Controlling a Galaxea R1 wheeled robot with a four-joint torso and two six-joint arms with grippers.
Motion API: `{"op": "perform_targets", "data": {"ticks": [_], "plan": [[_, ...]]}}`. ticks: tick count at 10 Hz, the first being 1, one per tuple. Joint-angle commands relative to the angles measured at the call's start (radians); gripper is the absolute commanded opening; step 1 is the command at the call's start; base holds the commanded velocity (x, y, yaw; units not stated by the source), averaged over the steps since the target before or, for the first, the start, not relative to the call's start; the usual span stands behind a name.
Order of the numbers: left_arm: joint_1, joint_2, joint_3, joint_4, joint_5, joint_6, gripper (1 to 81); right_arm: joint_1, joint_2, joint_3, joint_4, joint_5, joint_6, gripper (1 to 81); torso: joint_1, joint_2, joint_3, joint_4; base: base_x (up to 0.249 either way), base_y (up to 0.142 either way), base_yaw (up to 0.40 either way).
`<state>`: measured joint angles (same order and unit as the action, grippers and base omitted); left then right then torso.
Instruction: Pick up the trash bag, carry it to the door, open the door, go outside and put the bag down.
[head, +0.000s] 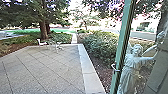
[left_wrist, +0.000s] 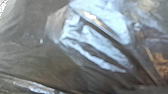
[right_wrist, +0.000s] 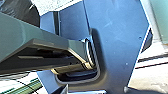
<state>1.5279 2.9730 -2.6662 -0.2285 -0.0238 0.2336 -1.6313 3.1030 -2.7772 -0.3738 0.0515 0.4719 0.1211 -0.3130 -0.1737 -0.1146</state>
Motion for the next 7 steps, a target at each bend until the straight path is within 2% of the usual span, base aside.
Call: {"op": "perform_targets", "data": {"ticks": [1,7], "plan": [[-0.056,-0.005,0.003,-0.002,0.053,0.001,1.0,0.043,0.009,0.002,-0.007,-0.048,-0.001,81.1,0.000,0.000,0.000,0.000,0.112,0.000,0.000],[-0.054,-0.005,0.003,-0.002,0.053,0.003,1.0,0.043,0.009,0.004,-0.007,-0.048,-0.002,81.1,0.001,0.001,0.000,0.000,0.111,0.000,0.000]]}}
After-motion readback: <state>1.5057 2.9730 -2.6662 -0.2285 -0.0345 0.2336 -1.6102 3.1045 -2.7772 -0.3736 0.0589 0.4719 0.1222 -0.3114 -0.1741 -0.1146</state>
